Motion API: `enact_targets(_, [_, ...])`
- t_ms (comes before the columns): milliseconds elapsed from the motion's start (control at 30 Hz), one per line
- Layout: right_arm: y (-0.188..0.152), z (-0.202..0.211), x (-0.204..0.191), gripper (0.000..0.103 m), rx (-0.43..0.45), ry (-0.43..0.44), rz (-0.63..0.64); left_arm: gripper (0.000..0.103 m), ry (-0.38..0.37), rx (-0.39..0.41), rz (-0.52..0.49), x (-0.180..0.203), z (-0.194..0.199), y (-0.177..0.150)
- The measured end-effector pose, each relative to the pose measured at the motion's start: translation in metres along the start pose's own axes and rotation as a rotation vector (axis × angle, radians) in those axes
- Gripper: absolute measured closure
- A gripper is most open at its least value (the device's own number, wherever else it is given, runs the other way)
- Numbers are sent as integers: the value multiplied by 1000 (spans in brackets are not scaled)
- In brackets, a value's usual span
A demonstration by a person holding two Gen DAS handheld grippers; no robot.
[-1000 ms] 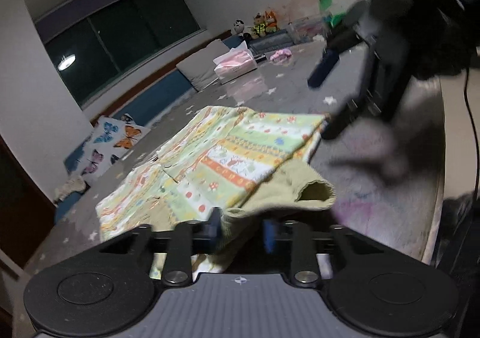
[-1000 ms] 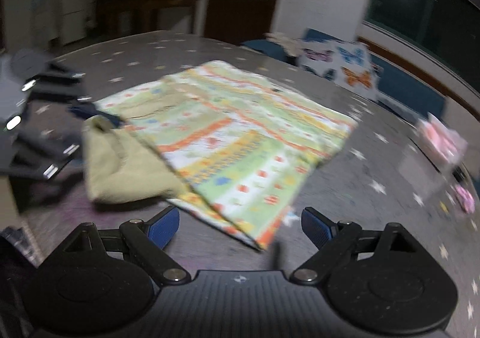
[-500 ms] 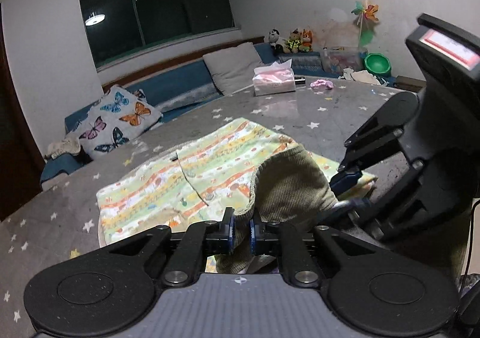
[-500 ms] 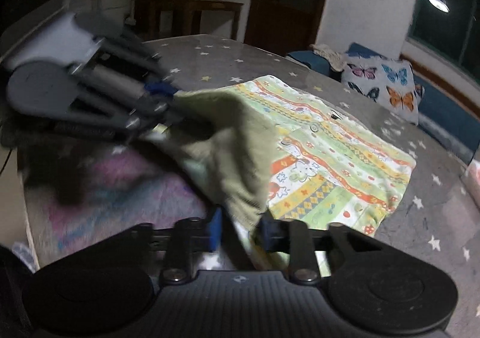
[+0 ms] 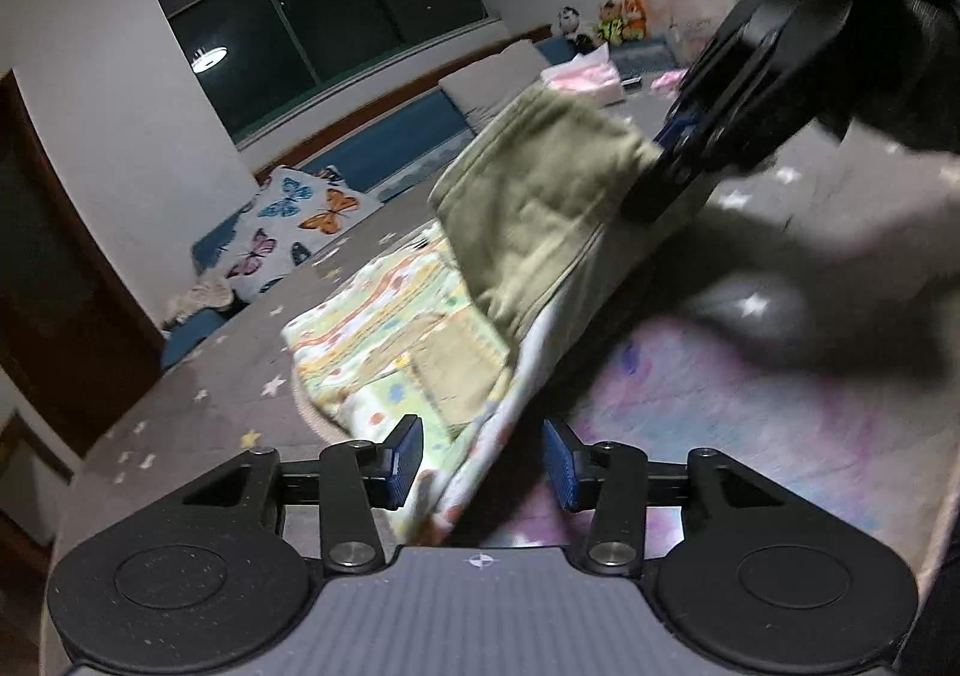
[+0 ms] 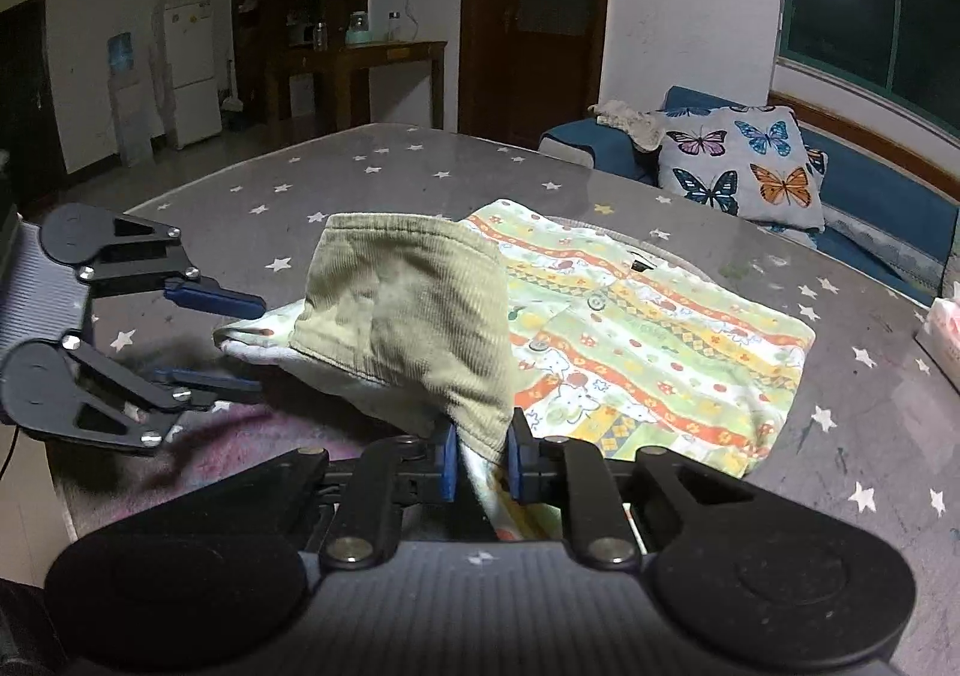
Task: Fold clothes
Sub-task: 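Lift the shirt with both grippers and fold it over onto itself, then lower the folded shirt onto the table and open both grippers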
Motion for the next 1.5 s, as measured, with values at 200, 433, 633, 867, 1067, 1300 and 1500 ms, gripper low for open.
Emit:
enact_targets(200, [-2, 5, -5, 92, 30, -8, -2, 98, 7, -14, 26, -8, -5, -1])
enact_targets(433, [-4, 40, -27, 93, 50, 30, 21, 99, -67, 12, 73, -13, 50, 10])
enact_targets(633, [6, 72, -46, 94, 57, 40, 54, 99, -99, 39, 136, -28, 87, 31])
enact_targets(867, [51, 55, -17, 95, 81, 8, 94, 99, -61, 20, 192, -59, 39, 59])
enact_targets(1067, [89, 7, 33, 95, 35, -10, 91, 99, -54, -80, 231, -81, -39, 70])
enact_targets(1300, [94, -73, 93, 93, -46, -31, 3, 96, -67, -252, 284, -81, -134, 55])
enact_targets(1500, [68, -83, 123, 65, -36, -80, -105, 79, -47, -301, 314, -81, -166, 34])
Point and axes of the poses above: each gripper's, at about its wrist camera, not at the fingertips, and z roughly against the way its jaws point, x to its right, y to its top, the point moved 7 cm from there along -z, roughly the way its jaws point, and after that the axes turned 15 degrees about y, right-handed, at the moved point
